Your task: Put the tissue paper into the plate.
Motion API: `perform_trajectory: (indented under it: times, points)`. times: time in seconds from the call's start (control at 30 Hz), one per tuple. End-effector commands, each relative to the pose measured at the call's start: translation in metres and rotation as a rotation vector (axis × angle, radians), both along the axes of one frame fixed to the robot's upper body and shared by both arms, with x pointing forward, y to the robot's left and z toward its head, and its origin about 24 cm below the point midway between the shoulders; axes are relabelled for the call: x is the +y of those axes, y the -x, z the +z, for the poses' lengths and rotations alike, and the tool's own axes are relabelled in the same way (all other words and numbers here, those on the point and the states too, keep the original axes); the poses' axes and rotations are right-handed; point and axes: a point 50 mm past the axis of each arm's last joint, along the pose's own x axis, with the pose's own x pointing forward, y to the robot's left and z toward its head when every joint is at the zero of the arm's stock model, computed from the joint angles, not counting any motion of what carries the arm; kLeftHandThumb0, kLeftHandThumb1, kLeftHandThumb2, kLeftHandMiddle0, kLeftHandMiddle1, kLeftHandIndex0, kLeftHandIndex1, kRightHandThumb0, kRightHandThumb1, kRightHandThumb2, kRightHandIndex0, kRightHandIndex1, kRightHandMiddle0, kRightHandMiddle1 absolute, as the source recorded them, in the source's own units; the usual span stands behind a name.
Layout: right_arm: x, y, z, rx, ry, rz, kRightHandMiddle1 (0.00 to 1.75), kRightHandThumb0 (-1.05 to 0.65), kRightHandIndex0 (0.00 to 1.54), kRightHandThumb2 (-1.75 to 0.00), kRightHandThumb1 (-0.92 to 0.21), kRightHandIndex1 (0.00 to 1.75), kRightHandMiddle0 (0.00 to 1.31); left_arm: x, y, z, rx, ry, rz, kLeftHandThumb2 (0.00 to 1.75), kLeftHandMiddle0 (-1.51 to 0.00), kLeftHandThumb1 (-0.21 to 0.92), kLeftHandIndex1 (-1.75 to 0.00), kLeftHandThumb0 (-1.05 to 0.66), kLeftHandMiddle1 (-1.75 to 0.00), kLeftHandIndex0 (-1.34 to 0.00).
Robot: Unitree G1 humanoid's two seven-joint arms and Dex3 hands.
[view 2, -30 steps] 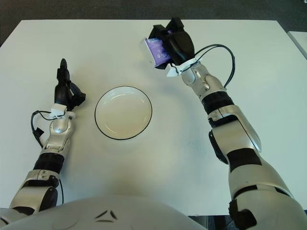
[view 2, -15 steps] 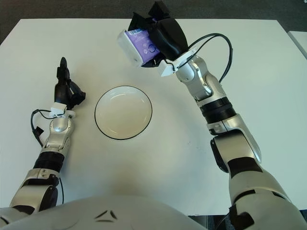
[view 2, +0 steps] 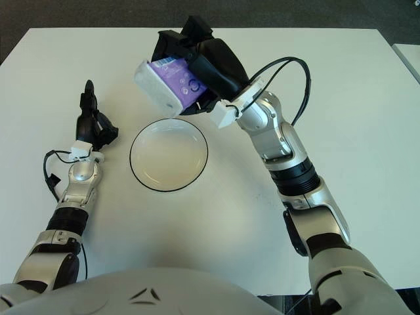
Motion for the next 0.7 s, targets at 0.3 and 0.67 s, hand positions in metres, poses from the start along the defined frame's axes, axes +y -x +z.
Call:
perform_trajectory:
  times: [0.3, 0.67]
  points:
    - [0.009, 0.014, -0.004, 0.054, 0.26, 0.132, 1.61, -0.46, 0.93, -1.14, -0.37, 1.74, 0.65, 0.0, 0.049, -0.086, 0.329, -0.035, 0.011, 1.18, 0.0, 0.92, 0.0, -0.95, 0.0, 0.0]
    - [0.0, 0.03, -0.02, 0.133, 0.302, 0.216, 1.71, -0.48, 1.17, -1.3, -0.3, 1.75, 0.64, 0.005, 0.051, -0.088, 0.31, -0.05, -0.012, 1.14, 0.0, 0.92, 0.0, -0.97, 0.0, 0.0]
